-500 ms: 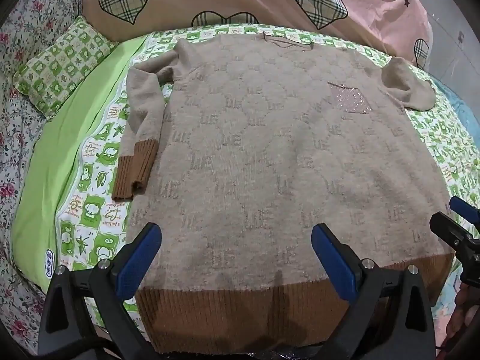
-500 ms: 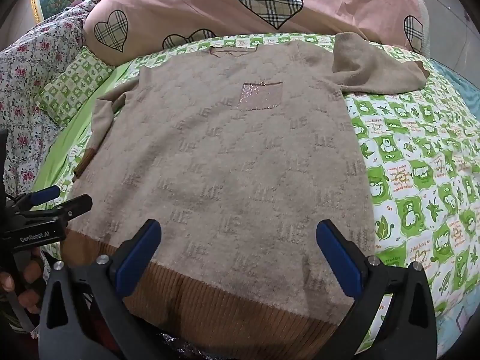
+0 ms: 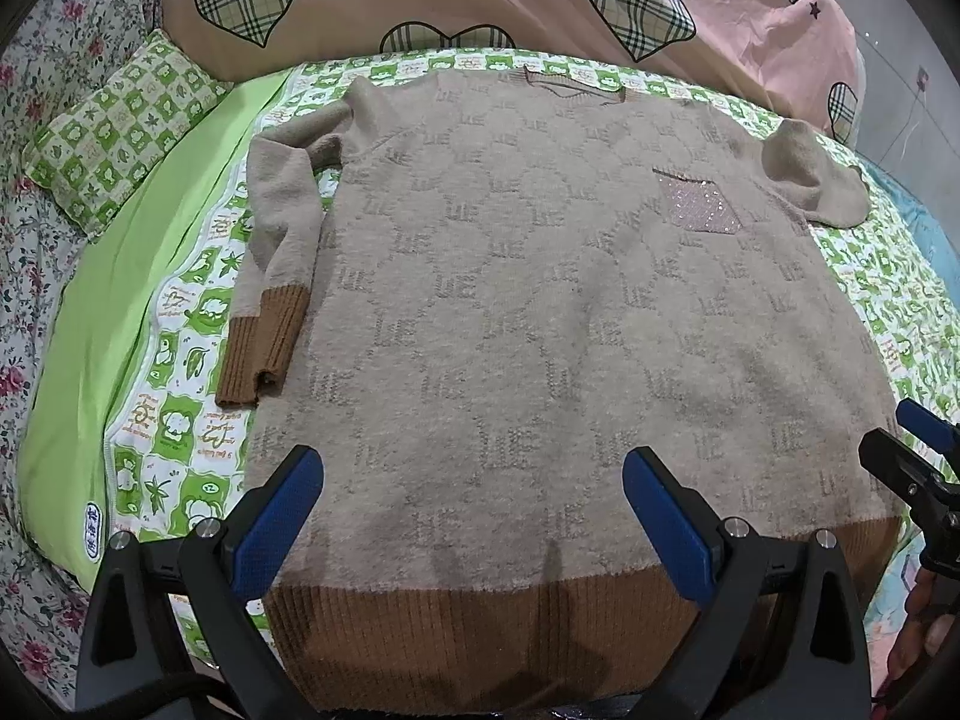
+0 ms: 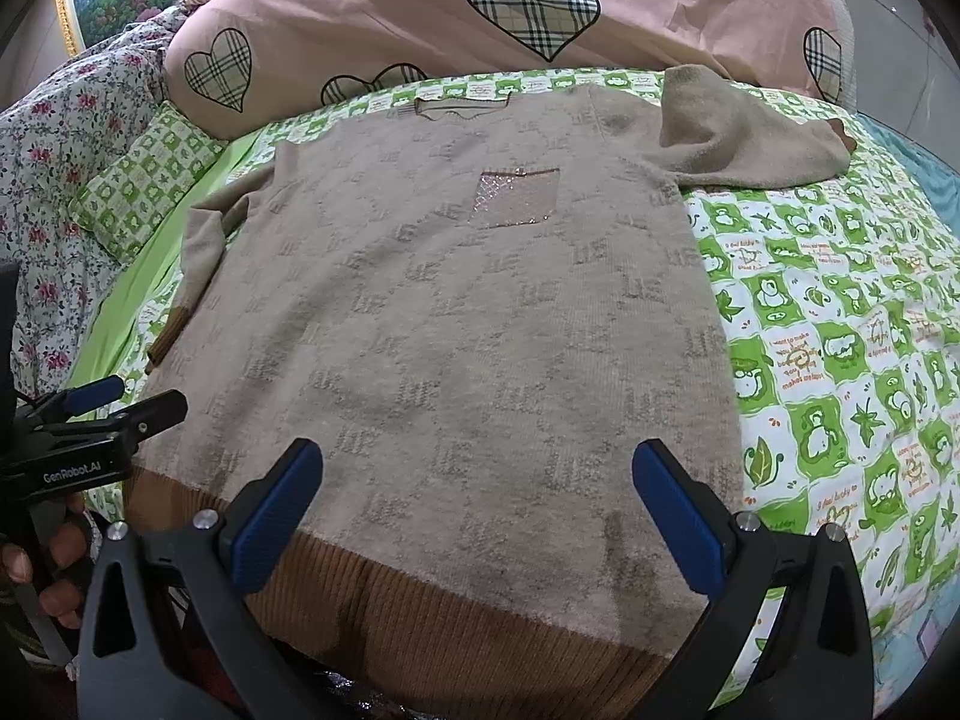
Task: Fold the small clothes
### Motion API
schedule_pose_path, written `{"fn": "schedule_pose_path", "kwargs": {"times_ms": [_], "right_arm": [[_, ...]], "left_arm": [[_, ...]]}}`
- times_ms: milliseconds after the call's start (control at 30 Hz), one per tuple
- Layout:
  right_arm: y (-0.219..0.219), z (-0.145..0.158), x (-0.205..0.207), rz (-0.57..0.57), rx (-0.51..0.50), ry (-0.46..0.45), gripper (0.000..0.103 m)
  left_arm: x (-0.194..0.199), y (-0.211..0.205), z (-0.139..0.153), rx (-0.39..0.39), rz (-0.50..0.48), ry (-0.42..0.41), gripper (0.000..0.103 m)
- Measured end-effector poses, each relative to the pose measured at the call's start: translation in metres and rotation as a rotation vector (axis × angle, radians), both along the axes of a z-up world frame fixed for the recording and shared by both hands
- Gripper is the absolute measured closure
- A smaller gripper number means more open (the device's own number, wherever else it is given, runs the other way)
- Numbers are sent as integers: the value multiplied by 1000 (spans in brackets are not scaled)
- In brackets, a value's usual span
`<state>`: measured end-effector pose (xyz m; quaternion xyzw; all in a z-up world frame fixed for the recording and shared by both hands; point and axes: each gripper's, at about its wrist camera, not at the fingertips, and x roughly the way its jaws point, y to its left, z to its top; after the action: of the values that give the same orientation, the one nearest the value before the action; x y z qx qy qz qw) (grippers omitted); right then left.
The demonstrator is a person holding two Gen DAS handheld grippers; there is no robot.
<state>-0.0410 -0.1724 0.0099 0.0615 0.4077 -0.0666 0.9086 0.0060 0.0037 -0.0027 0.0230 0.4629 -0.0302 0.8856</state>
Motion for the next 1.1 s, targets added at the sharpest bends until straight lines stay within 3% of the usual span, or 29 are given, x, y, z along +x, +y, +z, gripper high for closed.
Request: {"fn": "schedule_pose_path", "kwargs": {"times_ms": [367, 567, 633, 867, 1100], "right_arm": [[0, 0, -1, -3, -1, 8, 0], [-1, 3, -1, -4, 33, -46, 0], [-1, 4, -4, 5, 57, -126, 0], [-3, -1, 6, -2, 32, 17, 0], [-15, 9, 18, -12, 51, -4, 0]], "left_arm": [[3, -2, 1, 19, -5, 13, 3], [5, -3, 4, 40, -11, 16, 3], [6, -4, 4, 50, -12, -1, 3], [10, -3, 8, 0, -39, -47, 3], [23, -4, 12, -13, -46, -64, 3]]}}
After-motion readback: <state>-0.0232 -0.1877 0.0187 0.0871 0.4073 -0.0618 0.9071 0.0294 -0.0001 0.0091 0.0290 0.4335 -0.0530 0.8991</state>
